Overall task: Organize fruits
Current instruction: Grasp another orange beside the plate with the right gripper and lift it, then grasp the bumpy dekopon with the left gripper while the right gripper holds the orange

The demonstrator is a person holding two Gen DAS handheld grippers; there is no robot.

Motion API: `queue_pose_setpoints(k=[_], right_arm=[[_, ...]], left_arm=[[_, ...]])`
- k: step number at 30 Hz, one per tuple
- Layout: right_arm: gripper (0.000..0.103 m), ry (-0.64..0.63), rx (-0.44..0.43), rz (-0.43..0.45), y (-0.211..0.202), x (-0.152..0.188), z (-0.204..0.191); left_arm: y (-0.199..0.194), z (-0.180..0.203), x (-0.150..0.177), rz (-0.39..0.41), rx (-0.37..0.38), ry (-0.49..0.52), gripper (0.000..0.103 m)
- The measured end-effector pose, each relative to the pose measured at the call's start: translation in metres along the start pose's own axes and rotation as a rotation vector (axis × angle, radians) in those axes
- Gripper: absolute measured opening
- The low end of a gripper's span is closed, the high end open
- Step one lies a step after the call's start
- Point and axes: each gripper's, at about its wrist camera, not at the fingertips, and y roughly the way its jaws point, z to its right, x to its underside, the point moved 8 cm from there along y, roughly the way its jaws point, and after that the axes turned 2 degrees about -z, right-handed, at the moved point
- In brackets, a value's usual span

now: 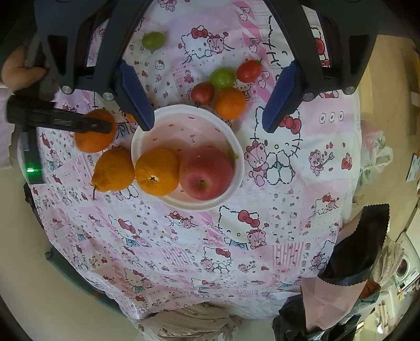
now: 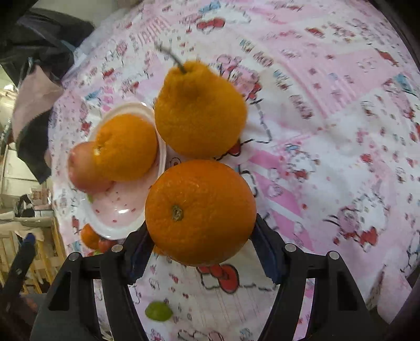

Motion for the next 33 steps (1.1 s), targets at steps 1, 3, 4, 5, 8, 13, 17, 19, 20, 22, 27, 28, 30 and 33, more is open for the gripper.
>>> queue_pose_setpoints(k=[1,3,4,5,8,13,17,19,20,22,27,28,30,33], right_arm=[[0.072,0.014,-0.015,0.022,-0.011,0.000,0.003],[0.072,0.029,-0.025,0.072,-0.031,0.000,0.008],[0.072,0.035,-0.027,0.099,-0.040,-0.001,0.009],[0.072,0.047,-0.038,0.137,-0.053,-0.003,0.012],[0.072,0.066,-0.034,0.236,-0.084,-0.010,0.023],[0.072,0.122,-0.073,0.331,-0.113,-0.019,0.047],[0.072,0.182,-0.064,0.364,-0.117,-0.027,0.073],[0.072,0.237,-0.101,0.345,-0.110,-0.030,0.086],[0.072,0.259,-0.117,0.337,-0.108,-0.032,0.091],[0.072,0.282,-0.132,0.332,-0.106,-0.035,0.097],[0.072,0.302,-0.168,0.318,-0.099,-0.040,0.104],[0.072,0.308,-0.175,0.313,-0.099,-0.041,0.106],[0.072,0.321,-0.189,0.306,-0.097,-0.041,0.108],[0.072,0.336,-0.222,0.305,-0.097,-0.042,0.111]], left_arm=[[0.000,0.001,0.001,0.002,-0.001,0.004,0.082],[0.001,0.007,0.002,0.005,0.000,0.023,0.082],[0.001,0.011,0.003,0.006,0.005,0.035,0.082],[0.003,0.016,0.003,0.005,0.009,0.046,0.082],[0.012,0.036,0.000,-0.016,0.017,0.087,0.082],[0.028,0.081,-0.018,-0.033,0.051,0.128,0.082],[0.044,0.126,-0.031,-0.056,0.067,0.199,0.082],[0.054,0.144,-0.034,-0.066,0.065,0.226,0.082],[0.062,0.154,-0.036,-0.081,0.067,0.237,0.082],[0.077,0.168,-0.038,-0.112,0.072,0.246,0.082],[0.125,0.194,-0.044,-0.196,0.037,0.288,0.082],[0.134,0.198,-0.046,-0.208,0.032,0.304,0.082],[0.152,0.208,-0.046,-0.240,0.009,0.344,0.082],[0.173,0.209,-0.046,-0.281,-0.038,0.356,0.084]])
